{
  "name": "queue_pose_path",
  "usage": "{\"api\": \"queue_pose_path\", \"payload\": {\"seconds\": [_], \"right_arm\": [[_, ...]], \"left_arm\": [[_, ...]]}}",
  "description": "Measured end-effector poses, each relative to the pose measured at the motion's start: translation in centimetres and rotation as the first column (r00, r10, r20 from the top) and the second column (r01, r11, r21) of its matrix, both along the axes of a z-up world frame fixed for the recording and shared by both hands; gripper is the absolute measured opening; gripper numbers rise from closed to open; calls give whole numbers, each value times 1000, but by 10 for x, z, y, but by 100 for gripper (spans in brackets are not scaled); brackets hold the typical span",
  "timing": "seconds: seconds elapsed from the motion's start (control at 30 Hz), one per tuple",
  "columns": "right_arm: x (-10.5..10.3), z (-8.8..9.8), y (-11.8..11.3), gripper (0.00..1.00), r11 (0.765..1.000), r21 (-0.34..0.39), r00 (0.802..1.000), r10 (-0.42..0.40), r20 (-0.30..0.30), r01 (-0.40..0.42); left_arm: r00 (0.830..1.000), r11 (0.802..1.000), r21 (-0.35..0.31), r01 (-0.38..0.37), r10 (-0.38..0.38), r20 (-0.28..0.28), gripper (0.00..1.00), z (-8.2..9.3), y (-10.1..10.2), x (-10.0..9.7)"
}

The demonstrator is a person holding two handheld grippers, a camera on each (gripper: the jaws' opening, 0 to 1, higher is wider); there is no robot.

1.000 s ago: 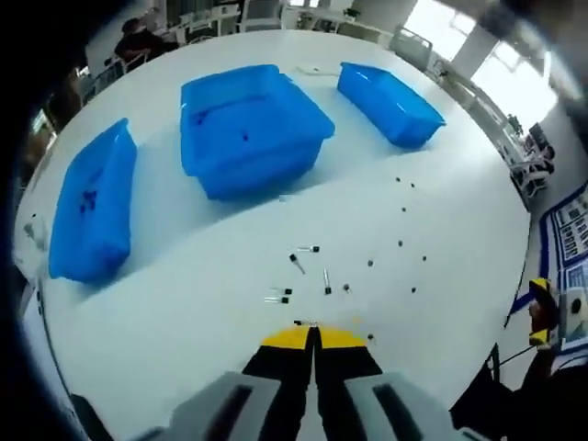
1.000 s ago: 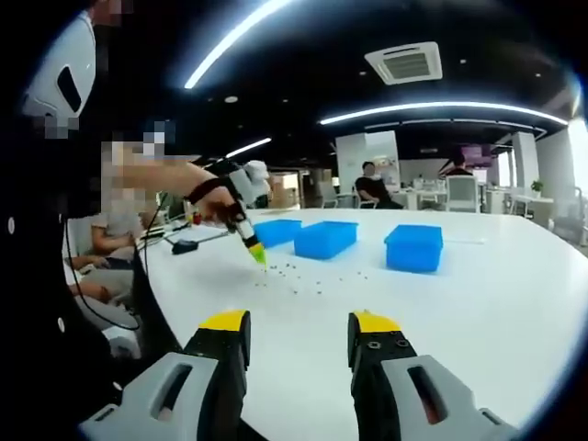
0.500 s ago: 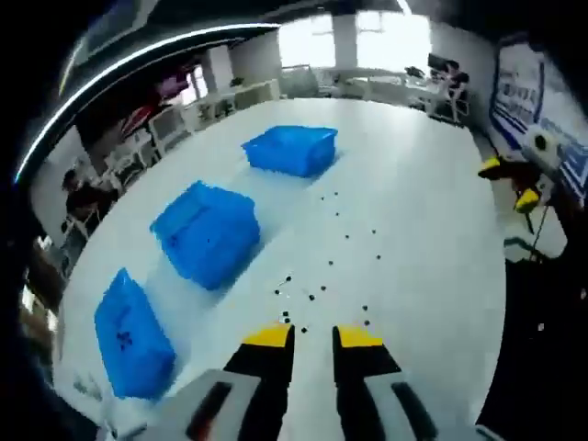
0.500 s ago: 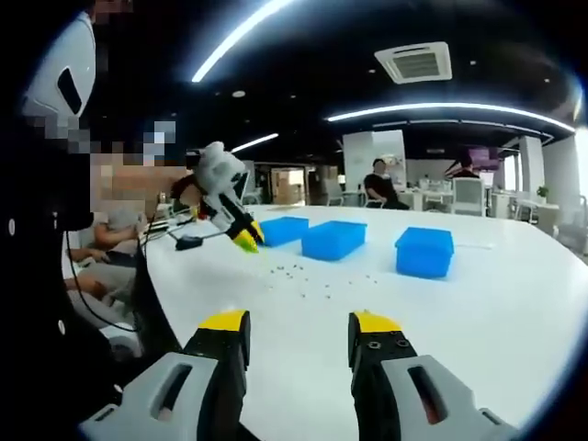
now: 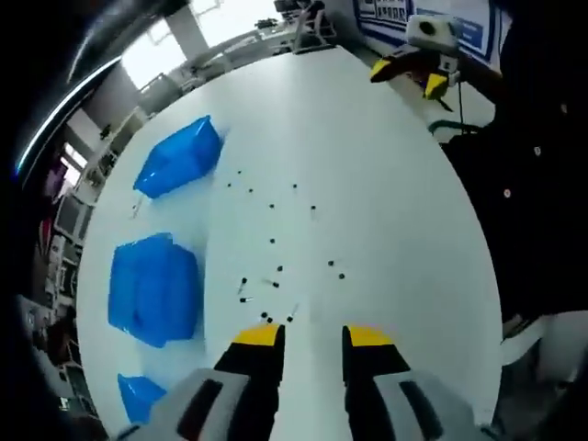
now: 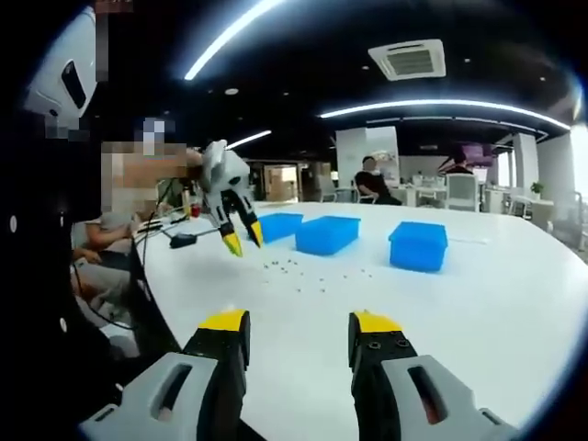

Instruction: Pick up the resistors one by one and place each resistor into its matching bin, sorting the parts by color and model until every resistor is separated into the correct bin for its type

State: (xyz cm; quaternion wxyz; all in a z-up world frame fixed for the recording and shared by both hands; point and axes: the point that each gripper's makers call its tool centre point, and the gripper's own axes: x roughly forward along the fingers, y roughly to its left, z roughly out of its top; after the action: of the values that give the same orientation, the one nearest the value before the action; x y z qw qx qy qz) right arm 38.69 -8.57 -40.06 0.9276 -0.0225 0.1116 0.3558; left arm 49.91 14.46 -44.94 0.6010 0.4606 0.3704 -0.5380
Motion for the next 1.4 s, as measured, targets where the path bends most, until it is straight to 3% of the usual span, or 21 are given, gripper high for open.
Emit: {"api": "queue_pose_path", "payload": {"seconds": [0.17, 0.37, 0.73, 1.4], "right_arm": [[2, -1, 0, 45, 1000, -5, 1000, -6, -6, 6], [4, -3, -2, 45, 1000, -12, 1000, -18, -13, 18], [4, -5, 3, 44, 1000, -19, 1000, -24, -20, 24], [2, -5, 0, 45, 999, -42, 999, -26, -22, 25]], "left_arm": [[999, 999, 13, 38, -38, -19, 23, -12, -8, 13], [995, 995, 39, 92, -90, -53, 21, -22, -9, 12], [989, 995, 33, 89, -84, -120, 20, -32, -7, 11], [982, 999, 10, 51, -48, -181, 15, -34, -9, 15]]}}
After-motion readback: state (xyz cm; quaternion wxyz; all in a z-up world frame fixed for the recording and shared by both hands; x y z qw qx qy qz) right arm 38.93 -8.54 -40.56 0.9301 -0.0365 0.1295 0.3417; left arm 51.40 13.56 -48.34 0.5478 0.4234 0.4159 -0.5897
